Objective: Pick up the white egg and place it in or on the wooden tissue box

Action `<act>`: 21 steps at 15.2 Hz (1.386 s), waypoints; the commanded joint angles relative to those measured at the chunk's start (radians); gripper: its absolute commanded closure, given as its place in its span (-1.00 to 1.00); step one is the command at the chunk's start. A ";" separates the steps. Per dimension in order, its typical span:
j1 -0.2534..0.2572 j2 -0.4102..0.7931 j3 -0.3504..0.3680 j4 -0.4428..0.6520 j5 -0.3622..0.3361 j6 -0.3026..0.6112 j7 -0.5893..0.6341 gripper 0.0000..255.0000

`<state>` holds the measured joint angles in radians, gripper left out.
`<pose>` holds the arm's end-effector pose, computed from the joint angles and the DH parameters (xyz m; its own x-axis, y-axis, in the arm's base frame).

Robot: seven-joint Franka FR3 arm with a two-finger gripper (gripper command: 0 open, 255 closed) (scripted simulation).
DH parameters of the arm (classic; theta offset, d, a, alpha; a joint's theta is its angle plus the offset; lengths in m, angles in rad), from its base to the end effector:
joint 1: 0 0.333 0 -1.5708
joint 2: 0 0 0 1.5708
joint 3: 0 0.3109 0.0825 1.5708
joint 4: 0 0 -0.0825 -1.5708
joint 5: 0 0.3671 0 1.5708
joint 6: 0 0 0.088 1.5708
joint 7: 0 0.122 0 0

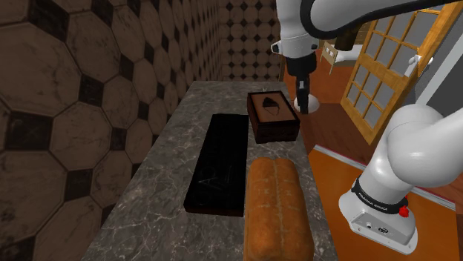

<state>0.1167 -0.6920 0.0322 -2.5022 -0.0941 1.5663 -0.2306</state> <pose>0.2957 0.0335 0.4791 0.8989 0.3521 -0.2608 0.3776 -0.9244 0.0535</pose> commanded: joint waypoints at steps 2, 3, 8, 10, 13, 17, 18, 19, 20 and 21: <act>-0.020 0.113 -0.030 0.076 -0.030 0.041 -0.033 1.00; -0.027 0.149 -0.040 0.104 -0.039 0.051 -0.045 1.00; -0.055 0.330 -0.088 0.255 -0.072 0.090 -0.105 1.00; -0.065 0.402 -0.104 0.323 -0.079 0.098 -0.129 1.00; -0.078 0.509 -0.127 0.431 -0.084 0.103 -0.165 1.00; -0.079 0.518 -0.128 0.386 -0.085 0.156 -0.159 1.00; -0.079 0.520 -0.129 0.375 -0.085 0.169 -0.157 1.00; -0.079 0.523 -0.129 0.365 -0.086 0.182 -0.155 1.00; -0.079 0.527 -0.130 0.355 -0.086 0.196 -0.153 1.00; -0.080 0.530 -0.130 0.344 -0.086 0.209 -0.152 1.00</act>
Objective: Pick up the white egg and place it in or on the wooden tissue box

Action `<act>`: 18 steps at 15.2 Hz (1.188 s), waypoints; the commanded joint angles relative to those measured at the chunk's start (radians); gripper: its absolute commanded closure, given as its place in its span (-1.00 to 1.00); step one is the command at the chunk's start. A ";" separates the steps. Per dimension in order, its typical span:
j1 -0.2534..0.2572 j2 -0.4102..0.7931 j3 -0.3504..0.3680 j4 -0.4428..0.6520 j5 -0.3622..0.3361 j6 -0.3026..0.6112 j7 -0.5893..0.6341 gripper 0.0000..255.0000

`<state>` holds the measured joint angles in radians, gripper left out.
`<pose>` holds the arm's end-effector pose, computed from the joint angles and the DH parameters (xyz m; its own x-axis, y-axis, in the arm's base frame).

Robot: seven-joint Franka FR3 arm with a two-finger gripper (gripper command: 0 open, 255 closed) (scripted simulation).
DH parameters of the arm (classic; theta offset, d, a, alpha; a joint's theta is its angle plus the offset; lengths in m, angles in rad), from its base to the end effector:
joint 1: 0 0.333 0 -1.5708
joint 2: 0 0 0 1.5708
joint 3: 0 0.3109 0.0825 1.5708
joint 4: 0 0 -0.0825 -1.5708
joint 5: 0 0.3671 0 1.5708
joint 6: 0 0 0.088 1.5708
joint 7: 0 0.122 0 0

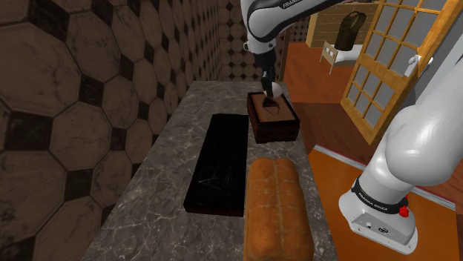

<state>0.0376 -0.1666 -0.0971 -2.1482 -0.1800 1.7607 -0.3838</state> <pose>0.4572 -0.0469 0.4449 0.8986 0.3523 -0.2614 0.3782 -0.9241 0.0543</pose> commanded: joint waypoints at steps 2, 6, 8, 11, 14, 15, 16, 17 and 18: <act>-0.001 0.012 -0.002 -0.029 -0.001 0.041 0.005 1.00; -0.002 0.027 -0.003 -0.062 -0.003 0.089 0.011 1.00; -0.002 0.027 -0.003 -0.062 -0.003 0.089 0.011 1.00; -0.002 0.027 -0.003 -0.062 -0.003 0.089 0.011 1.00; -0.002 0.027 -0.003 -0.062 -0.003 0.089 0.011 -1.00; -0.002 0.027 -0.003 -0.062 -0.003 0.089 0.011 -1.00; -0.002 0.027 -0.003 -0.062 -0.003 0.089 0.011 -1.00; -0.002 0.027 -0.003 -0.062 -0.003 0.089 0.011 -1.00; -0.002 0.027 -0.003 -0.062 -0.003 0.089 0.011 -1.00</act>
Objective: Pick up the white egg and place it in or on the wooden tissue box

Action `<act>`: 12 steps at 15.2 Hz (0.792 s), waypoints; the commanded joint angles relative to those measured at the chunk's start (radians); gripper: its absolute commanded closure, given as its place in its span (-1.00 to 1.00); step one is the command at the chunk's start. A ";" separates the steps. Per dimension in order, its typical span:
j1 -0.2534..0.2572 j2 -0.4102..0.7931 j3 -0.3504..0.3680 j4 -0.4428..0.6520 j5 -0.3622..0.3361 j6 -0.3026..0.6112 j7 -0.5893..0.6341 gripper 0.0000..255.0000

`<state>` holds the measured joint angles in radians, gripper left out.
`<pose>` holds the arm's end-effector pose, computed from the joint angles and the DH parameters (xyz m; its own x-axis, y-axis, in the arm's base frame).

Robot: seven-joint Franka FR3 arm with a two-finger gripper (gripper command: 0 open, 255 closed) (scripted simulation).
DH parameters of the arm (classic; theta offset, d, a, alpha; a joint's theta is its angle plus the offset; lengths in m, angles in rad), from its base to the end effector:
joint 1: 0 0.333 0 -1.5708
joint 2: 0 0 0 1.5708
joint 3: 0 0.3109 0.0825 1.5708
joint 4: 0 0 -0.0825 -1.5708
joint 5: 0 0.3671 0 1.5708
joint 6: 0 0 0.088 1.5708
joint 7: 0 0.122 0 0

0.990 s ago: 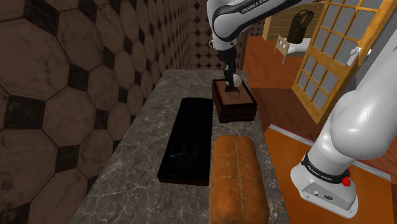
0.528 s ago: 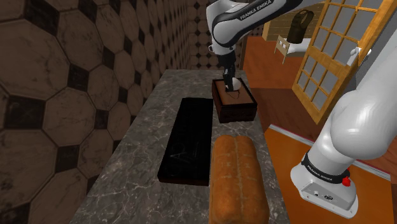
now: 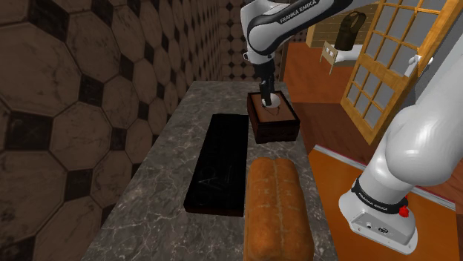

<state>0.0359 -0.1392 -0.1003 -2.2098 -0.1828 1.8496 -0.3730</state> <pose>0.4581 -0.0471 0.4113 0.8988 0.3523 -0.2610 0.3781 -0.9242 0.0544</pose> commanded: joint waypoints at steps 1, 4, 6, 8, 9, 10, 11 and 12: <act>0.000 0.000 0.000 0.000 0.000 0.000 0.000 -1.00; 0.007 -0.003 0.009 0.097 0.009 -0.100 -0.004 -1.00; 0.009 -0.001 0.011 0.124 0.011 -0.127 -0.005 -1.00; 0.009 -0.001 0.011 0.124 0.011 -0.127 -0.005 -1.00; 0.009 -0.001 0.011 0.124 0.011 -0.127 -0.005 -1.00; 0.009 -0.001 0.011 0.124 0.011 -0.127 -0.005 -1.00; 0.009 -0.001 0.011 0.124 0.011 -0.127 -0.005 -1.00; 0.009 -0.001 0.011 0.124 0.011 -0.127 -0.005 -1.00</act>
<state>0.0451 -0.1405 -0.0888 -2.0858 -0.1718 1.7233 -0.3775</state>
